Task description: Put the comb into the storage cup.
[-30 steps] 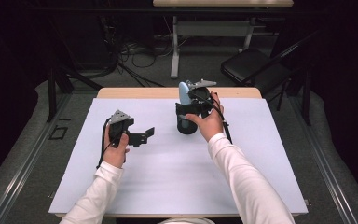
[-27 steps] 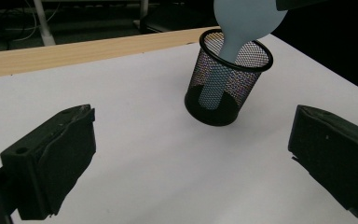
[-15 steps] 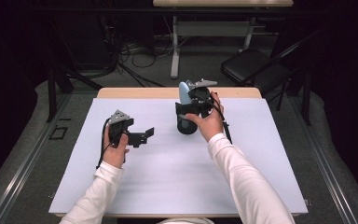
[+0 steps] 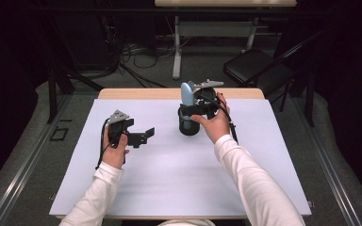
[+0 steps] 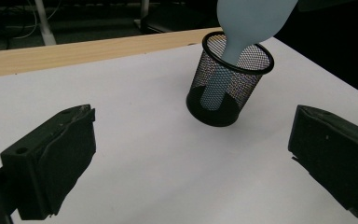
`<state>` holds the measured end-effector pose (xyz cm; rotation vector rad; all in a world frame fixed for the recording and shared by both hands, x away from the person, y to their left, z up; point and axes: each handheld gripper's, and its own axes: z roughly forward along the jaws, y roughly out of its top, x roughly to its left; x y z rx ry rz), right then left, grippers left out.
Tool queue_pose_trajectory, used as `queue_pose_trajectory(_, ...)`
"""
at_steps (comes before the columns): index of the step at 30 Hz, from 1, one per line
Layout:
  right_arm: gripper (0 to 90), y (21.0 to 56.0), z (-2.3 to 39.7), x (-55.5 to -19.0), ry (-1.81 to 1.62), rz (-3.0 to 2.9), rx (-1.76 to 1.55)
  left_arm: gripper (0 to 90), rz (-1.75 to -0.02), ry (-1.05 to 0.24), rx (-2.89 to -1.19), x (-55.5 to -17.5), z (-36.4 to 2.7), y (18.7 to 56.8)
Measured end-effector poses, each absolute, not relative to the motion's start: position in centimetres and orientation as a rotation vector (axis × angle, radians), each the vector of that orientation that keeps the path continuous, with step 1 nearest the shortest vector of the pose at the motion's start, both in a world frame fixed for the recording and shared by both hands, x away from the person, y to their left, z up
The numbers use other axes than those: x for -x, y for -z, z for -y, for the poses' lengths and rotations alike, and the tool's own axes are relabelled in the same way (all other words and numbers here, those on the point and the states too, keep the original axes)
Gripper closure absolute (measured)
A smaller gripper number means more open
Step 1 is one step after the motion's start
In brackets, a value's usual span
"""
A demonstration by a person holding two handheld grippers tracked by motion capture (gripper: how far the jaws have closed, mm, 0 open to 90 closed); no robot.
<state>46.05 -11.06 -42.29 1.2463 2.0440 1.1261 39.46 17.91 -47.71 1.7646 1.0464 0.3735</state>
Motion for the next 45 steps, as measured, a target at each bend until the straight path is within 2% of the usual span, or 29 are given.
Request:
queue_pose_trajectory(25, 0.0, 40.7, 13.3, -43.3, -1.16, -2.092, -1.158, 0.8, -1.034, -0.354, -1.781, -39.1, -19.5, 45.5)
queue_pose_trajectory(45, 0.0, 41.1, 17.4, -40.2, -1.187, -2.085, -1.168, 0.9, -1.001, -0.348, -1.842, -37.8, -20.6, 44.6)
